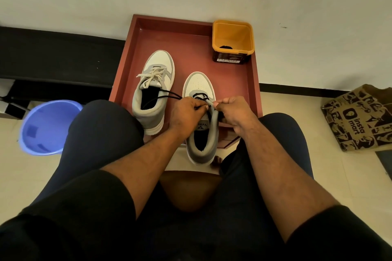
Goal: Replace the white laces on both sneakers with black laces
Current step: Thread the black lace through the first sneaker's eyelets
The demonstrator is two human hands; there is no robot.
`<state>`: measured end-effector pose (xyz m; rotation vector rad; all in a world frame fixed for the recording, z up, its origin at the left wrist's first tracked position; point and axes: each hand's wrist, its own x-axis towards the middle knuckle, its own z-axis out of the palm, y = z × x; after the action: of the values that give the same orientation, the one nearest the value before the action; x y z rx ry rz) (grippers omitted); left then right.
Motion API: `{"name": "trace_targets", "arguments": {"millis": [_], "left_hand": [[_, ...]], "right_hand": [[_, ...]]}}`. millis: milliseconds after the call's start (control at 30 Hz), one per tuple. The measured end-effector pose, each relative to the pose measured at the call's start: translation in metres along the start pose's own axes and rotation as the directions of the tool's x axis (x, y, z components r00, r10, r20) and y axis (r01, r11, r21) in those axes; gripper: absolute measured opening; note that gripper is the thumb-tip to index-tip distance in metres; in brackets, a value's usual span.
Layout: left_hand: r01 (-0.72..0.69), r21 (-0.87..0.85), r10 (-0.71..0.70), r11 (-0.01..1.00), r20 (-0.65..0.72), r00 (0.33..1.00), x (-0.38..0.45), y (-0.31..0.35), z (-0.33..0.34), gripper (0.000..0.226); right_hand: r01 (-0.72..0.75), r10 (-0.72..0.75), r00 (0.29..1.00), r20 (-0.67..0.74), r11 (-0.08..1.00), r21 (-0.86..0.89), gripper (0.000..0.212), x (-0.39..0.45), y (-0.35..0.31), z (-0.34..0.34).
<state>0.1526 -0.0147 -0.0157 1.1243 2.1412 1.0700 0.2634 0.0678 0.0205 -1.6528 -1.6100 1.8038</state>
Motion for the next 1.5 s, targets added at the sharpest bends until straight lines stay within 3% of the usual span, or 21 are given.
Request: {"name": "trace_targets", "arguments": {"millis": [333, 500, 700, 900, 1033, 1100, 1133, 1233, 1267, 1300, 1333, 1367, 1400, 1433, 1467, 1500], "left_hand": [[0.061, 0.109, -0.066, 0.992, 0.045, 0.997, 0.0, 0.007, -0.001, 0.018], [0.013, 0.226, -0.03, 0.974, 0.073, 0.997, 0.002, 0.008, -0.001, 0.023], [-0.03, 0.242, -0.007, 0.97, 0.15, 0.989, 0.004, 0.007, -0.006, 0.026], [-0.046, 0.233, 0.015, 0.971, 0.133, 0.991, -0.005, 0.007, -0.009, 0.046], [-0.021, 0.221, 0.005, 0.975, 0.073, 0.997, -0.004, 0.007, -0.01, 0.062], [-0.029, 0.232, 0.013, 0.972, 0.07, 0.997, -0.004, 0.009, -0.011, 0.071], [-0.027, 0.242, 0.012, 0.97, 0.063, 0.998, -0.004, 0.009, -0.012, 0.073], [0.0, 0.213, -0.008, 0.977, 0.035, 0.999, -0.006, 0.006, -0.014, 0.075], [0.004, 0.191, -0.011, 0.981, 0.031, 0.999, -0.006, 0.005, -0.015, 0.075], [0.006, 0.18, -0.011, 0.984, 0.029, 1.0, -0.006, 0.003, -0.015, 0.076], [0.007, 0.176, -0.012, 0.984, 0.025, 1.0, -0.006, 0.002, -0.016, 0.076], [0.013, 0.179, -0.016, 0.984, 0.019, 1.0, -0.005, 0.001, -0.016, 0.076], [0.018, 0.184, -0.021, 0.983, 0.016, 1.0, -0.005, 0.0, -0.017, 0.076], [0.019, 0.194, -0.023, 0.981, 0.018, 1.0, -0.005, 0.0, -0.017, 0.076], [0.01, 0.213, -0.016, 0.977, 0.027, 1.0, -0.005, 0.001, -0.017, 0.076], [-0.007, 0.243, -0.004, 0.97, 0.045, 0.999, -0.005, 0.002, -0.017, 0.077]], "right_hand": [[-0.021, 0.021, 0.999, 0.033, 1.0, -0.001, 0.014, 0.007, 0.004, 0.004], [0.017, -0.017, 1.0, 0.017, 1.0, -0.013, 0.013, 0.011, 0.007, 0.007], [0.04, -0.045, 0.997, -0.066, 0.996, -0.079, 0.019, 0.015, 0.012, 0.013], [0.061, -0.038, 0.975, -0.217, 0.993, 0.1, 0.023, 0.012, 0.007, 0.005], [0.054, 0.009, 0.984, -0.176, 0.935, 0.35, 0.021, 0.012, 0.001, -0.001], [0.064, 0.022, 0.987, -0.157, 0.849, 0.524, 0.018, 0.012, -0.003, -0.004], [0.087, 0.016, 0.989, -0.148, 0.746, 0.66, 0.016, 0.011, -0.007, -0.007], [0.164, -0.037, 0.986, -0.16, 0.246, 0.955, 0.015, 0.008, -0.015, -0.025], [0.187, -0.032, 0.982, -0.184, 0.174, 0.967, 0.015, 0.008, -0.016, -0.032], [0.203, -0.007, 0.979, -0.206, 0.2, 0.959, 0.015, 0.007, -0.016, -0.039], [0.224, 0.018, 0.97, -0.242, 0.317, 0.922, 0.015, 0.007, -0.015, -0.044], [0.258, 0.011, 0.952, -0.306, 0.512, 0.819, 0.013, 0.007, -0.015, -0.045], [0.292, -0.055, 0.925, -0.377, 0.736, 0.611, 0.01, 0.008, -0.014, -0.043], [0.314, -0.184, 0.897, -0.402, 0.905, 0.287, 0.007, 0.011, -0.011, -0.037], [0.327, -0.333, 0.884, -0.329, 0.942, -0.075, 0.009, 0.013, -0.007, -0.03], [0.327, -0.41, 0.895, -0.176, 0.871, -0.366, 0.014, 0.016, -0.002, -0.02]]}}
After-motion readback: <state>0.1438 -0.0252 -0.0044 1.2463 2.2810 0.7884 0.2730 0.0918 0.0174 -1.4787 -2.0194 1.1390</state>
